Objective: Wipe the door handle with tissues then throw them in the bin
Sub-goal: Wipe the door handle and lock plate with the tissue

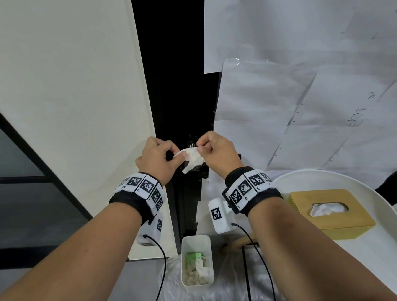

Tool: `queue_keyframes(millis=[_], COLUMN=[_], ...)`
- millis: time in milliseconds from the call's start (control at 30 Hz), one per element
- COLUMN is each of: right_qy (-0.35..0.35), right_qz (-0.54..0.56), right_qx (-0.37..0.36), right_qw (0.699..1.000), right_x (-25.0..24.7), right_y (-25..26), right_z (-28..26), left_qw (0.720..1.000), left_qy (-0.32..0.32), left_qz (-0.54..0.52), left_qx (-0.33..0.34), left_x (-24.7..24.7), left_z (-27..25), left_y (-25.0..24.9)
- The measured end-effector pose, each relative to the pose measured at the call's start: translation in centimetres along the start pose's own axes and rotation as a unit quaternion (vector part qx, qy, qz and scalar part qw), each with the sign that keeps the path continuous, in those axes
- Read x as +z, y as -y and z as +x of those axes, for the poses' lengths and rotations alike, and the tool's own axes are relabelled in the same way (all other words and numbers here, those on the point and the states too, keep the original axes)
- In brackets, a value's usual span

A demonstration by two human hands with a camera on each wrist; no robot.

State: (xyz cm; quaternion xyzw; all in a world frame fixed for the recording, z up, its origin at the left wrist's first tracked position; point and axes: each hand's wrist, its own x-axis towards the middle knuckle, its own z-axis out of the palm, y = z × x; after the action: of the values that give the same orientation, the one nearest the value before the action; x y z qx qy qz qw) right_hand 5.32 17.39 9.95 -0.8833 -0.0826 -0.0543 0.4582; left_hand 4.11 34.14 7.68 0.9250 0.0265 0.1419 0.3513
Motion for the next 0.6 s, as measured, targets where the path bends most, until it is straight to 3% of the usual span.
queue_keyframes(millis=[400,600], right_qy=[-0.023,-0.003], right_qz=[-0.024,-0.016], right_qx=[0.014,0.041], right_qw=[0.999,0.999], right_x=[-1.4,-1.3], right_y=[0.0,0.3], right_z=[0.1,-0.3], left_qw=[0.999,0.999], left_qy=[0.003,-0.003], left_qz=[0.045,0.043], left_qx=[-0.010,-0.019], left_x=[-0.2,-0.1], left_z=[0.3,0.5], left_y=[0.0,0.4])
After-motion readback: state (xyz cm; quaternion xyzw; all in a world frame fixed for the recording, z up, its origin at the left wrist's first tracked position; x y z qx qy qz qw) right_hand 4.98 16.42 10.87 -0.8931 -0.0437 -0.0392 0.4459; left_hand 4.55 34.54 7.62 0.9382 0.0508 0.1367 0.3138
